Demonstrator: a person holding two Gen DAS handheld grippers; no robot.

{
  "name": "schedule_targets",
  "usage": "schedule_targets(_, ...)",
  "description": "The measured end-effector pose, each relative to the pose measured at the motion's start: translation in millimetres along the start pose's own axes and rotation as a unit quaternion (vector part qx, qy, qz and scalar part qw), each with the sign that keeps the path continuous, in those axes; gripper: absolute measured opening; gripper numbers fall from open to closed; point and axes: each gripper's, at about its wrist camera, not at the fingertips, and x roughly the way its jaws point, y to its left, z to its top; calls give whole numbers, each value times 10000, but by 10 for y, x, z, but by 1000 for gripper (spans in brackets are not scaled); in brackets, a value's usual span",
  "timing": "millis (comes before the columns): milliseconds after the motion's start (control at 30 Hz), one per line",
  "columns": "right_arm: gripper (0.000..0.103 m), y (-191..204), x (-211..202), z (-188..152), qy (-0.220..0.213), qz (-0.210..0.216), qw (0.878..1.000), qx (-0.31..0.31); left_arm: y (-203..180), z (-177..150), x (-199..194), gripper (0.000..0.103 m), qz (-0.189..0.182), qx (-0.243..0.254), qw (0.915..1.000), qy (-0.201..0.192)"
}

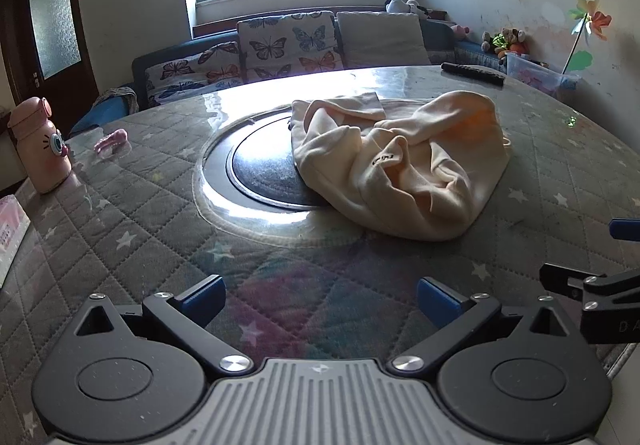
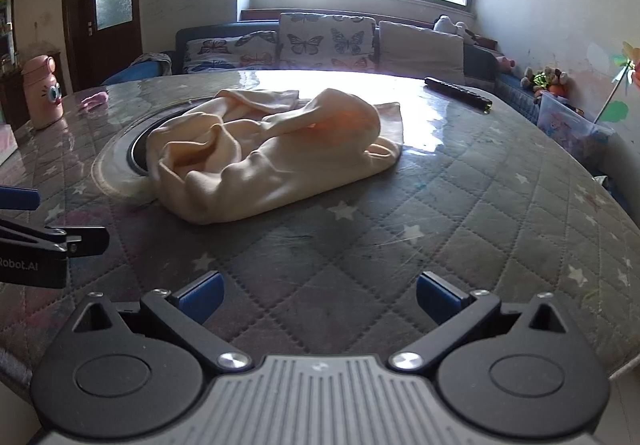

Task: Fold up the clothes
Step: 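Move both grippers toward the crumpled cream sweatshirt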

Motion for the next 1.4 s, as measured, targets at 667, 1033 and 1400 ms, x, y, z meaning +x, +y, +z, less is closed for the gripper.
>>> schedule_targets(667, 103, 144, 7, 47, 44, 196, 9995, -229, 5, 20, 21, 103, -57, -55, 9999, 129)
schedule_targets(1033, 103, 177, 101, 137, 72, 223, 9993, -293, -40, 171, 118, 103, -21, 60, 9999, 125)
schedule_targets(1400, 103, 184, 187, 226, 107, 266, 9991, -298, -26, 249, 205, 103, 0, 45, 9999, 165)
